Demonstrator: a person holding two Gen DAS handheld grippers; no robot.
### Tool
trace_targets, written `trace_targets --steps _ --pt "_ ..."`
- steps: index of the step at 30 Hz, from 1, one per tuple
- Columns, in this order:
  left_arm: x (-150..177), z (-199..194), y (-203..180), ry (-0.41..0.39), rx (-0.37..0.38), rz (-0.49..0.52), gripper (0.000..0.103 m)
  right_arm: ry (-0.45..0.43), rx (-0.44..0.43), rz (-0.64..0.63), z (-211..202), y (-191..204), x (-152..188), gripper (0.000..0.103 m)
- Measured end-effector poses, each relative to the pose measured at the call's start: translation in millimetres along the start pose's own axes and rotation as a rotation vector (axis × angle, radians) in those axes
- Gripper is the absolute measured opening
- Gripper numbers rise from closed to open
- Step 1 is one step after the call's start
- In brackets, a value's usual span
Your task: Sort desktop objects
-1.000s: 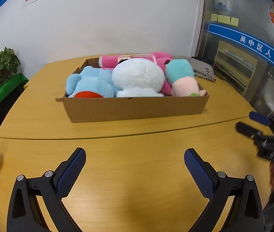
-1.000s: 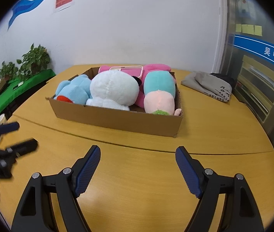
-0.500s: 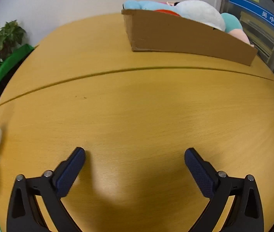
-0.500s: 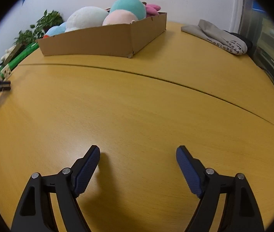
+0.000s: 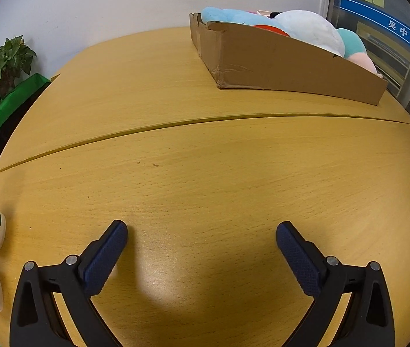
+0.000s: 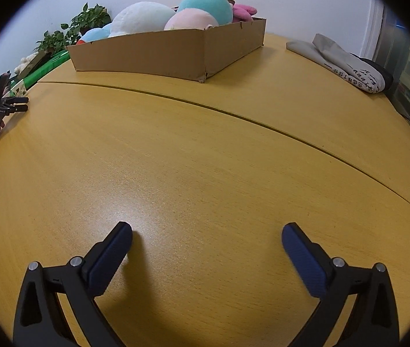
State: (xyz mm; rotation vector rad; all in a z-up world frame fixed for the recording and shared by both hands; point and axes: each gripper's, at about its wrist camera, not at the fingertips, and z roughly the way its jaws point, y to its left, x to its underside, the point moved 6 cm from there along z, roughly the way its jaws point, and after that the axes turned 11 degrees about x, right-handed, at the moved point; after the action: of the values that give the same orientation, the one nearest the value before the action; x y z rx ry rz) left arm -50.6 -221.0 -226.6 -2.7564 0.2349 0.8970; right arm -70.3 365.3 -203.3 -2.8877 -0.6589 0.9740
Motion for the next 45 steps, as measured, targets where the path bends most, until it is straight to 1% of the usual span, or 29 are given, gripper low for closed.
trace_targets --steps 39,45 --pt "-6.5 -6.2 4.9 0.003 -0.002 -0.005 0.103 -0.009 0.002 -0.003 4.3 0.1 0.2 0.103" --pt "-2.5 -8.4 2.5 0.003 -0.001 0.0 0.103 -0.01 0.001 -0.003 4.5 -0.6 -0.1 0.103"
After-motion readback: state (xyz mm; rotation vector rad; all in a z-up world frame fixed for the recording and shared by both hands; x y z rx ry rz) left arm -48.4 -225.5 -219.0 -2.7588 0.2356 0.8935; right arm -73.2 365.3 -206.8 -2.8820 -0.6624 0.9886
